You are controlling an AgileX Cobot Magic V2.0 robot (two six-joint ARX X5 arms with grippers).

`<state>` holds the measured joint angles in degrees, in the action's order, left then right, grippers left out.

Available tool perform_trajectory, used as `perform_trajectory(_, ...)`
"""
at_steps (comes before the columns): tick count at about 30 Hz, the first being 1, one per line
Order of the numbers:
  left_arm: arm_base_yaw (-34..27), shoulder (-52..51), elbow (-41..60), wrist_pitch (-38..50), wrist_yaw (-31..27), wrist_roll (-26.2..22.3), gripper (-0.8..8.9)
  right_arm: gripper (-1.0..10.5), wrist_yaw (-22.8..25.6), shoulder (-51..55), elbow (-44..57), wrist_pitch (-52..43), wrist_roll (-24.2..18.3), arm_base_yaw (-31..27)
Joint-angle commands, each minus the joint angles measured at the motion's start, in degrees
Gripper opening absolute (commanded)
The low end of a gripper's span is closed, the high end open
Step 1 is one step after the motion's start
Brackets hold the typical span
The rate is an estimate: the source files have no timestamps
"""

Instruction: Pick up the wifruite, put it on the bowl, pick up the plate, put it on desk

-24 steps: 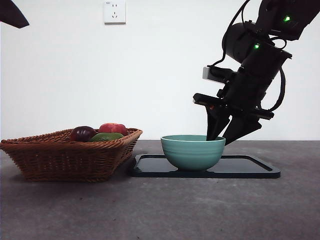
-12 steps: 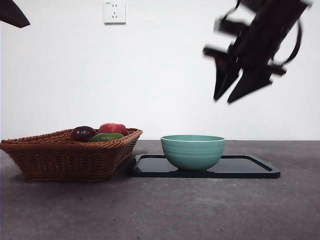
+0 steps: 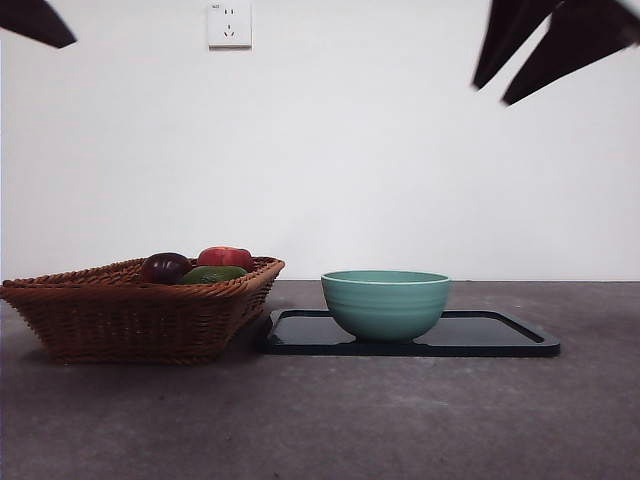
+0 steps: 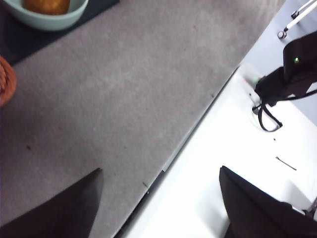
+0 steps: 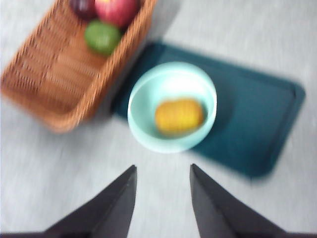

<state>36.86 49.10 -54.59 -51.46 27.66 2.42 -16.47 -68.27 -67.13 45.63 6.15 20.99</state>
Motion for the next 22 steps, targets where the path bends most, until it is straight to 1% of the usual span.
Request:
perform_trajectory(1,0.3,0.3,-0.5,0.7,0.5,-0.7,3.75,1.7,0.0,2.0,-1.1,4.8,-1.5,0.4)
perform_trajectory(4,0.3,0.3,-0.5,0.7,0.5,-0.7,3.75,1.7,-0.1,4.9,-1.0,8.6,-2.2,0.5)
perform_trajectory(8,0.3,0.3,-0.5,0.7,0.5,-0.7,3.75,1.7,-0.1,9.3,0.9,10.0,-2.2,1.7)
perform_trajectory(17,0.3,0.3,-0.5,0.7,0.5,-0.7,3.75,1.7,-0.5,18.9,12.1,9.8,-1.9,5.3)
perform_trajectory(19,0.3,0.3,-0.5,0.7,0.5,-0.7,3.75,1.7,-1.0,20.9,14.6,9.5,-1.8,5.8)
perform_trajectory(22,0.3,0.3,-0.5,0.7,0.5,-0.7,3.75,1.7,-3.6,23.6,18.0,8.7,-1.7,6.2)
